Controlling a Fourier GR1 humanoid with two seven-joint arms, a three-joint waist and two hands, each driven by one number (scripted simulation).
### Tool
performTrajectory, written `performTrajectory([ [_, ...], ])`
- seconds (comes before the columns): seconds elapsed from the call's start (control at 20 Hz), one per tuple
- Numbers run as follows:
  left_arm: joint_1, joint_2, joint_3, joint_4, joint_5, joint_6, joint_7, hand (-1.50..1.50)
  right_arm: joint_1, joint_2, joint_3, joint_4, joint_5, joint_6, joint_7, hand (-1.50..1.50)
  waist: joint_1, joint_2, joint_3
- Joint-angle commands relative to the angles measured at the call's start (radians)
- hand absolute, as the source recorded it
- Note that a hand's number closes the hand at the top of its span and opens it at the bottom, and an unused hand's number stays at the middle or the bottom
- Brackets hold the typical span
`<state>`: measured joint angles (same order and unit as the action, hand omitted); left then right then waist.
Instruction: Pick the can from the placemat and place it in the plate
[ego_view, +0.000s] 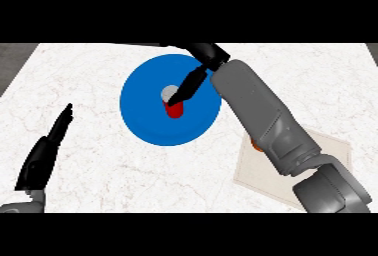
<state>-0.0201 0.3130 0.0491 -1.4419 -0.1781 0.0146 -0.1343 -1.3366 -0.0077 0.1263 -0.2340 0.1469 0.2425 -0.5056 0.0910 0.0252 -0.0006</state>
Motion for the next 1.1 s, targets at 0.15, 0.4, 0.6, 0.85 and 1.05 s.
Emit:
performTrajectory([
  [0.15,0.025,0.007,0.017,-0.006,0.007,-0.002,-0.039,0.00,-0.001,-0.082,-0.155,0.078,-0.135,0.099,-0.023,-1.50,0.008,0.017,0.001],
  [0.4,0.036,-0.017,-0.012,-0.020,-0.008,0.004,-0.046,0.00,0.004,-0.202,-0.170,0.097,-0.140,0.222,-0.075,-1.50,0.032,0.029,0.002],
  [0.6,-0.008,-0.018,-0.019,-0.050,-0.002,-0.006,0.010,0.00,0.017,-0.273,-0.170,0.088,-0.132,0.269,-0.146,-1.50,0.039,0.037,0.004],
  [0.85,-0.040,-0.015,-0.023,-0.023,-0.015,-0.006,0.004,0.00,0.009,-0.313,-0.165,0.097,-0.119,0.292,-0.154,-1.50,0.051,0.048,0.004],
  [1.05,-0.038,-0.009,-0.030,-0.044,-0.015,-0.017,0.003,0.00,0.036,-0.343,-0.165,0.098,-0.115,0.304,-0.178,-1.50,0.067,0.052,0.006],
])
